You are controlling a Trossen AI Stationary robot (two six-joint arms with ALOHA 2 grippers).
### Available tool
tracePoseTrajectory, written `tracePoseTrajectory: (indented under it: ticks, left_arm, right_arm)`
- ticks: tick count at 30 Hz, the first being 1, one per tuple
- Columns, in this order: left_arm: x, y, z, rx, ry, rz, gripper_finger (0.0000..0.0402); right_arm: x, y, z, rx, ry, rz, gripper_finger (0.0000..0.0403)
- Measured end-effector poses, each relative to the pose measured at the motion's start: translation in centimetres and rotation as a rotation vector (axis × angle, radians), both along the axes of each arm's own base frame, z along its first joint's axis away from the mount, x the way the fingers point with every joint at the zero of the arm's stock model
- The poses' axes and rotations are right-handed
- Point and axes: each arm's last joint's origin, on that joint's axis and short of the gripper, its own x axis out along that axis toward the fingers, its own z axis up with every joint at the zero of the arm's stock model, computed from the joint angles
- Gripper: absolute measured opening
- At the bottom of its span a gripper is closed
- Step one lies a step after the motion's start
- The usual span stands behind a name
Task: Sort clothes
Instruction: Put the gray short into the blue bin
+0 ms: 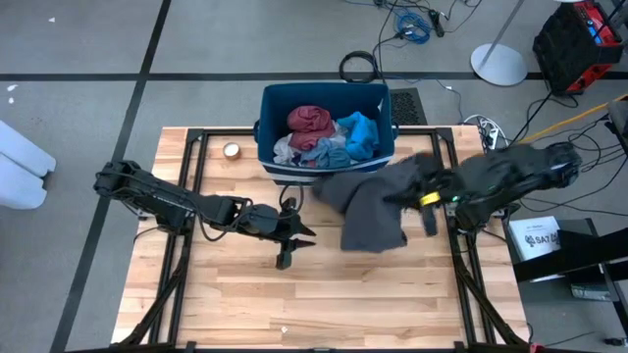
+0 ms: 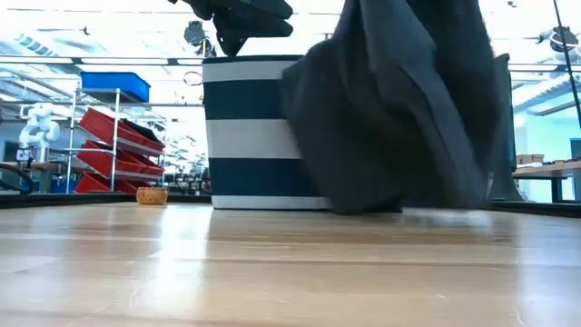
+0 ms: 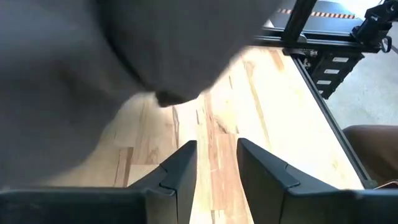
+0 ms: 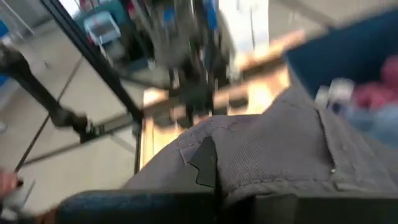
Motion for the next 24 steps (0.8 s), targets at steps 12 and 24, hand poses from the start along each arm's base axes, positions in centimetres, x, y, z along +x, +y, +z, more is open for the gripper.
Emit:
tracePoseTrajectory:
  ticks: [12, 24]
  left_arm:
    - [-0.1, -0.1, -0.1, 0.021, 0.014, -0.012, 0.0123]
    - [-0.5, 0.0, -1.3, 0.049, 0.065, -0.019, 0.0123]
  right_arm:
    - [-3.0, -1.5, 9.7, -0.396, -0.568, -0.077, 0.0]
    - [-1.7, -4.7, 13.2, -0.766, -0.77, -0.396, 0.0]
